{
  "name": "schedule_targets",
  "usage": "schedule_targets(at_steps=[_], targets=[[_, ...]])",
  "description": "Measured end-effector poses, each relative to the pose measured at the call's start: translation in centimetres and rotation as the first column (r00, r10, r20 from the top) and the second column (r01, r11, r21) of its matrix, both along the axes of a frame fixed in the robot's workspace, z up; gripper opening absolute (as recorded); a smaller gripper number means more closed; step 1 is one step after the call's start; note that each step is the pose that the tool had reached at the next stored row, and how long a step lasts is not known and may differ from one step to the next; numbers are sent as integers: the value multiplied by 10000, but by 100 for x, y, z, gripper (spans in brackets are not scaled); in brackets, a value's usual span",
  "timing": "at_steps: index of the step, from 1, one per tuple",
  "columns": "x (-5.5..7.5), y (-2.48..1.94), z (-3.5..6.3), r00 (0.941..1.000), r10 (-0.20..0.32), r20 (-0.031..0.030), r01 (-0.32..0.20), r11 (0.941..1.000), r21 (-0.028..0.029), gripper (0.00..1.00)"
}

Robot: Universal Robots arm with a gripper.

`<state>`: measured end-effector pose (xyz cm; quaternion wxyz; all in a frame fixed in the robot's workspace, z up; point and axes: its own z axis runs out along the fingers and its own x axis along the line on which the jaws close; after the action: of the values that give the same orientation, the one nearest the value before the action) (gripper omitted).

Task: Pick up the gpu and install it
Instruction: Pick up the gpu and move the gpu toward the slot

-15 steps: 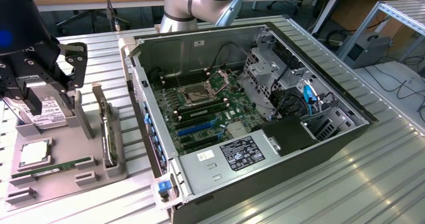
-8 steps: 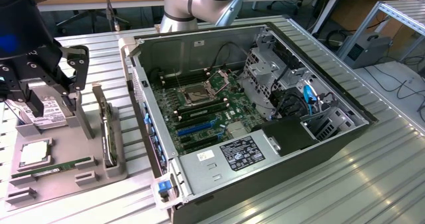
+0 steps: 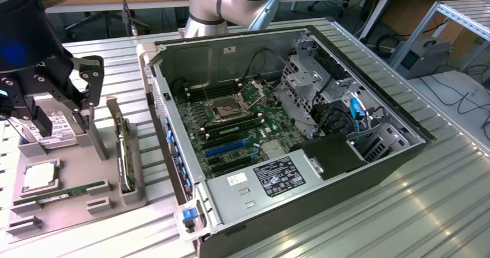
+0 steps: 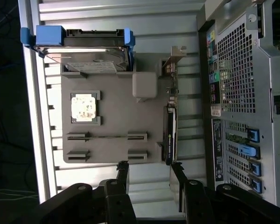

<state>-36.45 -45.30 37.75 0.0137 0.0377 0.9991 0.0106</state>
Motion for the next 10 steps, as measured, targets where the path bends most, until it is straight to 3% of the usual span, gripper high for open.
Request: schedule_targets(at_steps=[10], targets=[[0, -2, -42, 10000, 0, 0, 0, 10000, 0, 48]])
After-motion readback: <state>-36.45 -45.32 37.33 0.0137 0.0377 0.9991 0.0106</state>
